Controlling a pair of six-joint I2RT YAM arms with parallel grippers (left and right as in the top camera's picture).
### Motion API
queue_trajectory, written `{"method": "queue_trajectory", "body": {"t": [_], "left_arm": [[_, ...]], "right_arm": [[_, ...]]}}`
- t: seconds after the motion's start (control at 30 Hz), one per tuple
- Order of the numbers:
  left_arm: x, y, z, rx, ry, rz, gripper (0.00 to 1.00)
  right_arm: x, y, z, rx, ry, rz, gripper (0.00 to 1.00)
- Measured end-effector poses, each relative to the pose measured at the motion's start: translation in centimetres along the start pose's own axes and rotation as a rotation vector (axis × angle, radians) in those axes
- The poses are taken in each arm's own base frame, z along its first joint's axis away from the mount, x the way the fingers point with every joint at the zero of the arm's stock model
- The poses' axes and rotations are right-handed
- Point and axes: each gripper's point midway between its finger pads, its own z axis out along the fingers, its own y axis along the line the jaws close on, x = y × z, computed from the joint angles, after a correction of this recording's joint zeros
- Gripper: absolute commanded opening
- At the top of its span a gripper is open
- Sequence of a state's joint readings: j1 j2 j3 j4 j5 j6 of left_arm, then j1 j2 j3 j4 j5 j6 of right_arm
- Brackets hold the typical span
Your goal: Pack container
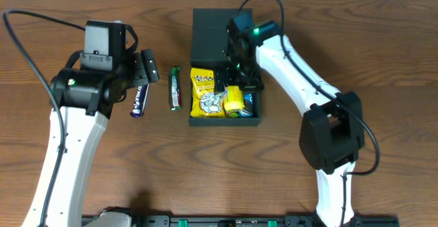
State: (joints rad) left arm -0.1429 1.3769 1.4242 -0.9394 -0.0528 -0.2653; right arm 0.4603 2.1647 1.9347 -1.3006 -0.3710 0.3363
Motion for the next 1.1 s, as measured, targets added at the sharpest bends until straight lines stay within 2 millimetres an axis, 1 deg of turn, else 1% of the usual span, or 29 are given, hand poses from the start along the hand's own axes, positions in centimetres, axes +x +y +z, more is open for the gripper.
{"method": "queue_trajectory", "body": {"t": [0.17,0.2,0.23,0.3,0.33,0.47,0.53,0.57,0.6,0.63,0.67,0.77,0.93,1.03,1.07,1.1], "left_arm": [[1.6,1.7,3.1,-0.060,0.067,0.018,0.95],[1.8,2.1,3.8,-0.071,0.071,0.028,0.95],[2.2,2.5,4.8,-0.081,0.079,0.043,0.95],[2.9,3.0,7.2,-0.095,0.092,0.104,0.95],[3.3,3.0,8.0,-0.097,0.104,0.127,0.95],[5.8,3.5,11.9,-0.108,0.184,0.220,0.96],[6.7,3.6,13.5,-0.109,0.222,0.251,1.00],[7.1,3.6,14.2,-0.107,0.236,0.264,1.00],[7.3,3.5,14.9,-0.104,0.248,0.273,1.00],[7.7,3.5,15.7,-0.104,0.263,0.281,0.95],[7.9,3.5,16.4,-0.103,0.274,0.286,0.94],[9.0,3.6,18.2,-0.104,0.315,0.305,0.93],[9.7,3.7,20.0,-0.102,0.336,0.317,0.86],[10.2,3.6,20.8,-0.089,0.353,0.316,0.77],[10.5,3.7,21.1,-0.083,0.363,0.319,0.72],[10.7,3.7,21.2,-0.078,0.369,0.317,0.63]], "right_arm": [[-0.9,1.6,-5.4,-0.052,-0.074,-0.020,0.92],[-1.2,1.8,-6.8,-0.055,-0.108,-0.028,0.92],[-1.7,2.0,-9.0,-0.052,-0.174,-0.048,0.92],[-2.1,1.9,-12.1,-0.030,-0.275,-0.083,0.91],[-2.1,1.9,-13.4,-0.018,-0.317,-0.099,0.91],[-1.3,1.5,-19.5,0.045,-0.497,-0.160,0.89],[-0.7,1.2,-21.6,0.067,-0.552,-0.181,0.89],[-0.4,1.0,-22.4,0.073,-0.573,-0.189,0.89],[-0.2,0.9,-22.9,0.082,-0.586,-0.194,0.89],[0.0,0.5,-23.3,0.091,-0.591,-0.193,0.89],[0.1,0.2,-23.4,0.099,-0.591,-0.192,0.89],[0.2,-0.6,-23.3,0.119,-0.577,-0.183,0.89],[0.4,-1.3,-23.3,0.136,-0.566,-0.177,0.89],[0.4,-1.4,-23.3,0.137,-0.565,-0.178,0.89],[0.4,-1.4,-23.3,0.137,-0.565,-0.178,0.89],[0.4,-1.4,-23.3,0.138,-0.565,-0.178,0.89]]}}
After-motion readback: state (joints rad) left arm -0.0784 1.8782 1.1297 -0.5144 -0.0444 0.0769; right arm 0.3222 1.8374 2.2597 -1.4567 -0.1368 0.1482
